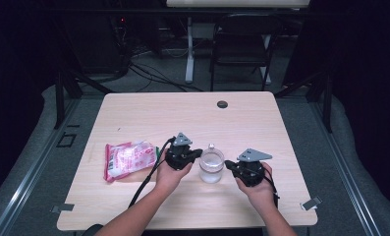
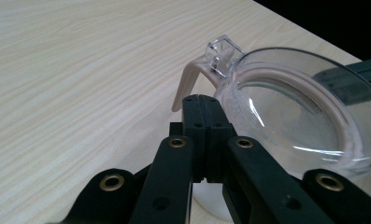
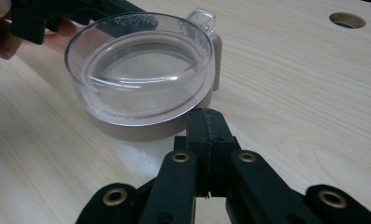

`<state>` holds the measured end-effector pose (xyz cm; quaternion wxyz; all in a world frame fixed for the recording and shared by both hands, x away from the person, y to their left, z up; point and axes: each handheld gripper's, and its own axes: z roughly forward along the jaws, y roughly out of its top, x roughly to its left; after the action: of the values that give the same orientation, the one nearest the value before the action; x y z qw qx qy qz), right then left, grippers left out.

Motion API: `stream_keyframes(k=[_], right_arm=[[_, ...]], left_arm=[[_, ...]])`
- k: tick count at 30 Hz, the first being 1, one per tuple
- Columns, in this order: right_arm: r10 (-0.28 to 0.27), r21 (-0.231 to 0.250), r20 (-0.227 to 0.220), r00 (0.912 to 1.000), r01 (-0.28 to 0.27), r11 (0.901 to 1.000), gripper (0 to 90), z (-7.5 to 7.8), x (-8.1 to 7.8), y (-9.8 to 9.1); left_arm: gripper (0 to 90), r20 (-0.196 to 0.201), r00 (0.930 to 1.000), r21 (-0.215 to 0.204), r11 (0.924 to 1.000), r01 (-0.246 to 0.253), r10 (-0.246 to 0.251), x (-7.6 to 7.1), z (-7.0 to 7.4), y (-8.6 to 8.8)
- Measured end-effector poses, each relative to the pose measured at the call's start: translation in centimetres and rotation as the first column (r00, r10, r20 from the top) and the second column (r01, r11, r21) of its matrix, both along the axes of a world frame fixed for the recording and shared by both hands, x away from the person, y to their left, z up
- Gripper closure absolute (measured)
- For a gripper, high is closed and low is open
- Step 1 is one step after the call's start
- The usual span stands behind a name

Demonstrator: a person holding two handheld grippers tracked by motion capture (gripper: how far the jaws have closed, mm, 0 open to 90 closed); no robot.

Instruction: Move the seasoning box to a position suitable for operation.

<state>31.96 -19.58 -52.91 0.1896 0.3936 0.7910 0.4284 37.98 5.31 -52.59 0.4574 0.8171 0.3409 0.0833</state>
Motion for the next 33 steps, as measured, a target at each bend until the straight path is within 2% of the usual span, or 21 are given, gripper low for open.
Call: stream_keyframes(k=[2, 6, 9, 12, 13, 16, 18, 19, 21, 24, 29, 32, 33], right_arm=[[0.004, -0.007, -0.002, 1.0000, -0.004, 1.0000, 90.0, 0.0, -0.1, -0.1], [0.017, 0.022, -0.013, 0.9998, -0.017, 0.9996, 90.0, -0.1, -0.6, -0.1], [0.061, 0.026, -0.018, 0.9980, -0.060, 0.9979, 90.0, -0.1, -1.0, 0.4], [0.111, 0.057, -0.020, 0.9936, -0.109, 0.9923, 90.0, -0.1, -1.3, 1.3], [0.124, 0.057, -0.017, 0.9921, -0.123, 0.9908, 90.0, -0.1, -1.4, 1.7], [0.155, 0.047, -0.003, 0.9879, -0.154, 0.9869, 90.0, 0.1, -1.6, 2.7], [0.164, 0.050, -0.002, 0.9865, -0.163, 0.9853, 90.0, 0.1, -1.5, 3.0], [0.169, 0.055, -0.003, 0.9857, -0.168, 0.9843, 90.0, 0.0, -1.5, 3.1], [0.176, 0.061, -0.009, 0.9843, -0.176, 0.9826, 90.0, 0.0, -1.2, 3.4], [0.192, 0.080, -0.015, 0.9814, -0.190, 0.9786, 90.0, -0.1, -0.9, 3.9], [0.220, 0.072, -0.017, 0.9754, -0.218, 0.9732, 89.6, -0.1, -0.4, 4.4], [0.209, 0.072, -0.015, 0.9778, -0.208, 0.9756, 85.9, -0.1, -0.3, 4.0], [0.188, 0.046, -0.007, 0.9821, -0.188, 0.9811, 84.1, 0.0, -0.1, 3.6]], left_arm=[[90.0, 0.001, 0.9999, -0.008, 0.9999, 0.012, -0.012, 0.2, -0.1, 0.0], [90.0, -0.004, 0.9998, -0.016, 0.9996, 0.021, -0.021, 0.5, -0.1, 0.1], [90.0, -0.009, 0.9998, -0.018, 0.9997, 0.015, -0.015, 1.0, -0.1, 0.6], [90.0, 0.004, 0.9998, 0.007, 0.9998, -0.021, 0.021, 1.1, 0.1, 1.3], [90.0, 0.015, 0.9992, 0.010, 0.9993, -0.037, 0.037, 1.0, 0.2, 1.7], [90.0, 0.009, 0.9988, 0.013, 0.9988, -0.048, 0.048, 0.8, 0.5, 2.7], [90.0, 0.017, 0.9979, 0.009, 0.9980, -0.063, 0.063, 0.0, 0.9, 4.1], [90.0, 0.017, 0.9979, 0.009, 0.9980, -0.063, 0.063, 0.0, 0.9, 4.1], [89.6, 0.021, 0.9972, 0.018, 0.9973, -0.072, 0.071, -0.9, 1.2, 5.4], [88.5, 0.026, 0.9967, 0.021, 0.9968, -0.077, 0.077, -1.6, 1.2, 6.2], [85.9, 0.025, 0.9944, 0.014, 0.9946, -0.103, 0.102, -3.5, 1.6, 8.6], [83.2, 0.028, 0.9936, 0.010, 0.9940, -0.109, 0.109, -4.2, 1.7, 9.5], [83.2, 0.029, 0.9933, 0.008, 0.9937, -0.112, 0.112, -4.5, 1.8, 9.9]])
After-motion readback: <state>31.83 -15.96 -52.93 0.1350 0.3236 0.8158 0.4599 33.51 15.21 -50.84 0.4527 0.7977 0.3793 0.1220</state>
